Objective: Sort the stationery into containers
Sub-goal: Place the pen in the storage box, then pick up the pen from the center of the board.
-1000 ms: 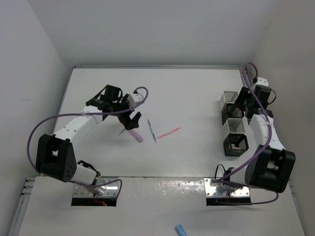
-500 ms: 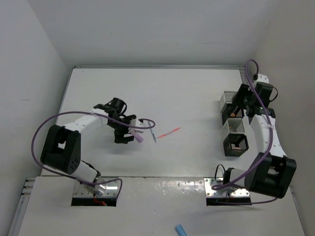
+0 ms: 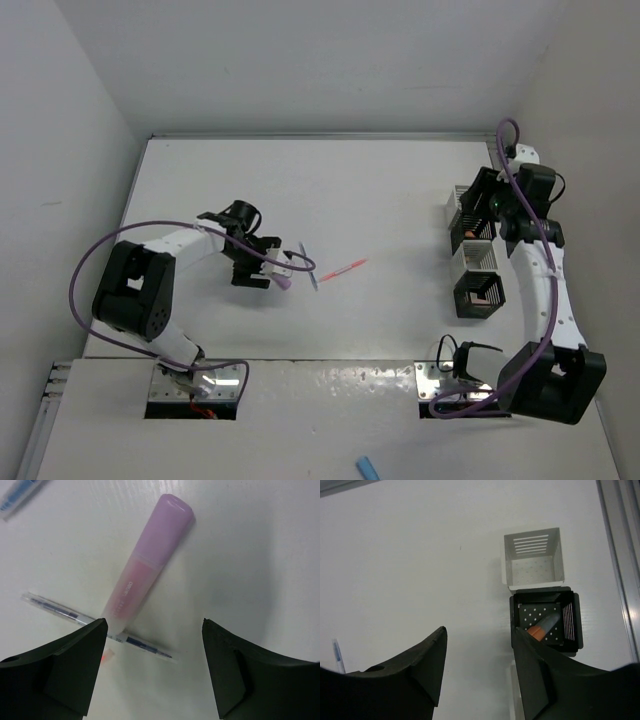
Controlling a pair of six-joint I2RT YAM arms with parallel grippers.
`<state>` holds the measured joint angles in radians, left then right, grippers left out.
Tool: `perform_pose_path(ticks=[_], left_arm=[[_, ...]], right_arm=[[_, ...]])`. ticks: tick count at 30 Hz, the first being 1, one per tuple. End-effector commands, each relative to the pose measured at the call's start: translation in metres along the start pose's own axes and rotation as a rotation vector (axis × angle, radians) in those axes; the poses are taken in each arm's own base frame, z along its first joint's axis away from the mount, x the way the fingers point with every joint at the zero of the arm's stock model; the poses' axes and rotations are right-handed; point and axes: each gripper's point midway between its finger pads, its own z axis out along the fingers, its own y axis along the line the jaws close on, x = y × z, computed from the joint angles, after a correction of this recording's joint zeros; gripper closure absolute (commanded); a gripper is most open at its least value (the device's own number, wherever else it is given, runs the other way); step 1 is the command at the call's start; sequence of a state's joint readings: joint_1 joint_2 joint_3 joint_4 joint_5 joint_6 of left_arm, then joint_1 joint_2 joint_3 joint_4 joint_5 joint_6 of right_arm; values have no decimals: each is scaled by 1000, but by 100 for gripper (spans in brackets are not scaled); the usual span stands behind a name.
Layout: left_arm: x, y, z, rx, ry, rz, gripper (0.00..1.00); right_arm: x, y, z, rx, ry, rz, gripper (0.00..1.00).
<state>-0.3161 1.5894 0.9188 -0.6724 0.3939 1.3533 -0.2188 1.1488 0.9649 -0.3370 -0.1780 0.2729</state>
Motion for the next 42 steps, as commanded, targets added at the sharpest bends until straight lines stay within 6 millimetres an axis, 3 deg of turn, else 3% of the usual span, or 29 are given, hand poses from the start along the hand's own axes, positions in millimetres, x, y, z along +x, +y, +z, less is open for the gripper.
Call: perform_pose_path(ticks=[1, 7, 14, 22, 23, 26, 29, 32, 37, 42], left_arm=[[-14, 19, -6, -19, -75, 130, 18], [-20, 22, 11, 79, -133, 153, 20], [-18, 20, 27, 130, -146, 143, 35], [-30, -3, 34, 168, -140, 191, 57], [-29, -16, 38, 191, -141, 184, 63], [-36, -25, 39, 199, -142, 186, 70], [-44, -29, 35, 197, -147, 182, 77], [-59, -19, 22, 156, -179, 165, 86], [-93, 1, -8, 76, -276, 114, 98], [-134, 18, -40, 1, -422, -70, 100]], right_arm=[[-11, 14, -10, -45, -13, -37, 45], [-11, 18, -14, -63, -18, -48, 46], [-14, 37, -20, -132, -2, -56, 43], [-25, 69, -27, -86, -6, -215, 35], [-24, 75, -28, -90, -9, -236, 35], [-25, 82, -28, -92, -20, -260, 31], [-27, 90, -29, -108, -16, -257, 28], [-28, 96, -28, -120, 8, -195, 26], [-23, 130, -33, -295, 51, -155, 26], [-27, 149, -33, -356, 59, -145, 26]])
